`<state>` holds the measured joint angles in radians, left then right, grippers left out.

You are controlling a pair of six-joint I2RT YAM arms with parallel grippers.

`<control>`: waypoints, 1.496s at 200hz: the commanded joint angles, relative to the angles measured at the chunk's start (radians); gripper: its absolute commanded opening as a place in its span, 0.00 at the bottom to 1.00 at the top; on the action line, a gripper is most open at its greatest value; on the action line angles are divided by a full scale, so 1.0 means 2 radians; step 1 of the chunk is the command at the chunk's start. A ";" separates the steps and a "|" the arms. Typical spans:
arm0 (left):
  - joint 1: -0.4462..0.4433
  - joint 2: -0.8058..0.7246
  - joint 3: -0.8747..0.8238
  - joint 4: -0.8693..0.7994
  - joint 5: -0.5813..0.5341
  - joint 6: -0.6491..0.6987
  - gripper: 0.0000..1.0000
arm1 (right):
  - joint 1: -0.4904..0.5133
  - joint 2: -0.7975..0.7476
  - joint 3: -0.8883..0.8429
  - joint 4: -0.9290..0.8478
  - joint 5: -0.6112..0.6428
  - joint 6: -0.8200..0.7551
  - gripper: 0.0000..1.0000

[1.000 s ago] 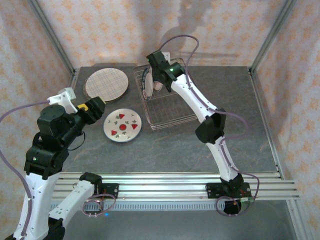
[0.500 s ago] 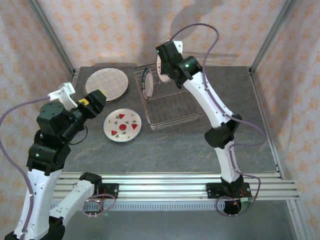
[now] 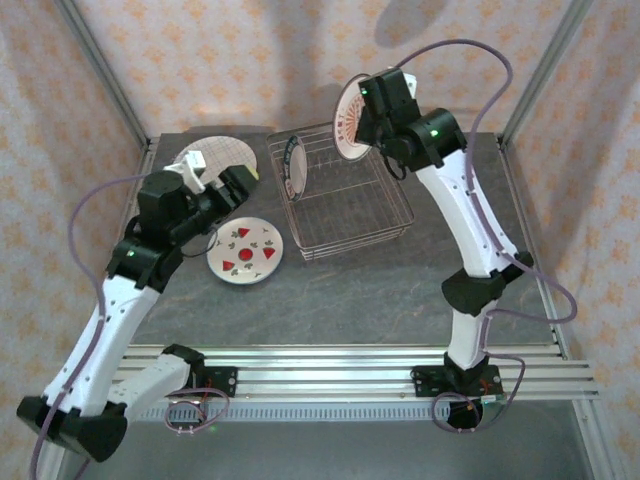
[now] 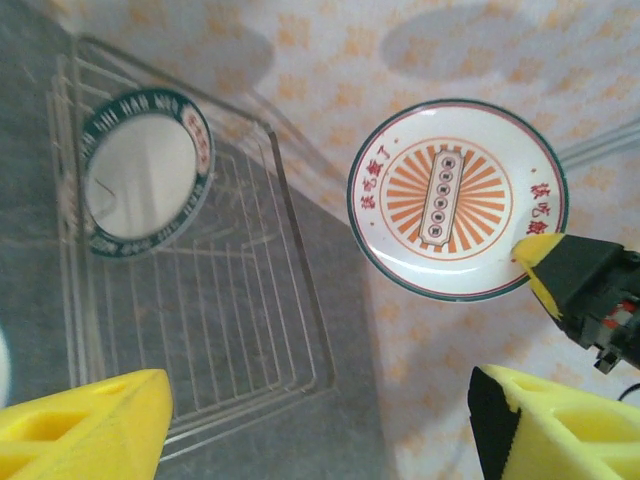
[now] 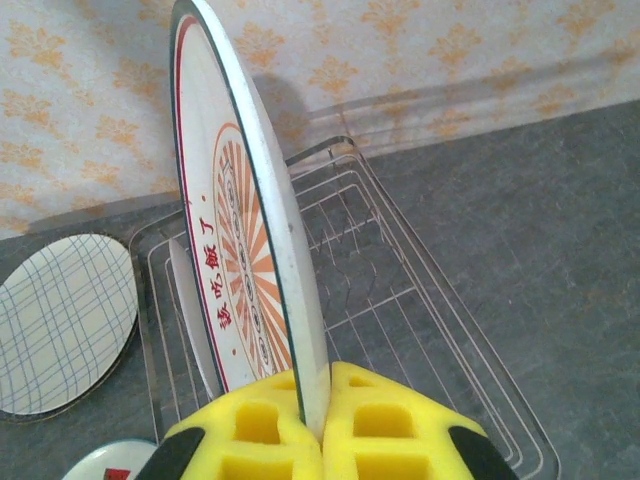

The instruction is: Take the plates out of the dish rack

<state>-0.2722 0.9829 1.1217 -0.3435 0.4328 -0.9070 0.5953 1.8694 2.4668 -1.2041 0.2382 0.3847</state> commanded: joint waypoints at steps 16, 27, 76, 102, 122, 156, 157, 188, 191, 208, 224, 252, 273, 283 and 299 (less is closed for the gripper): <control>-0.048 0.065 -0.013 0.121 0.044 -0.077 0.74 | -0.023 -0.060 -0.037 -0.002 -0.060 0.045 0.00; -0.064 0.088 -0.003 0.119 0.041 -0.078 0.72 | -0.028 -0.073 -0.053 0.005 -0.078 0.047 0.00; -0.107 0.177 0.011 0.201 0.042 -0.123 0.69 | -0.059 -0.136 -0.152 0.046 -0.153 0.064 0.00; -0.120 0.213 0.017 0.239 0.044 -0.145 0.67 | -0.090 -0.176 -0.220 0.093 -0.225 0.082 0.00; -0.131 0.236 0.030 0.243 0.041 -0.146 0.66 | -0.106 -0.190 -0.243 0.102 -0.263 0.084 0.00; -0.146 0.269 0.041 0.271 0.041 -0.161 0.64 | -0.131 -0.212 -0.288 0.124 -0.314 0.103 0.00; -0.146 0.270 0.042 0.271 0.041 -0.162 0.64 | -0.131 -0.213 -0.290 0.125 -0.315 0.104 0.00; -0.153 0.284 0.057 0.277 0.035 -0.163 0.62 | -0.148 -0.232 -0.327 0.142 -0.340 0.114 0.00; -0.154 0.286 0.058 0.276 0.035 -0.162 0.62 | -0.150 -0.234 -0.329 0.143 -0.343 0.116 0.00; -0.156 0.292 0.063 0.277 0.035 -0.163 0.59 | -0.156 -0.242 -0.342 0.151 -0.355 0.121 0.00; -0.158 0.298 0.064 0.282 0.035 -0.168 0.54 | -0.158 -0.247 -0.352 0.157 -0.364 0.127 0.00; -0.160 0.303 0.063 0.298 0.030 -0.179 0.47 | -0.159 -0.250 -0.369 0.169 -0.381 0.141 0.00; -0.160 0.304 0.070 0.290 0.029 -0.174 0.45 | -0.160 -0.252 -0.387 0.185 -0.390 0.153 0.00; -0.161 0.305 0.071 0.289 0.029 -0.173 0.44 | -0.160 -0.254 -0.395 0.193 -0.394 0.159 0.00; -0.161 0.304 0.072 0.289 0.030 -0.173 0.36 | -0.161 -0.255 -0.403 0.201 -0.398 0.166 0.00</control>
<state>-0.5831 1.5806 1.2247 0.2062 0.5022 -1.2564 0.2779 1.4014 1.6760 -0.8974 -0.5098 0.6735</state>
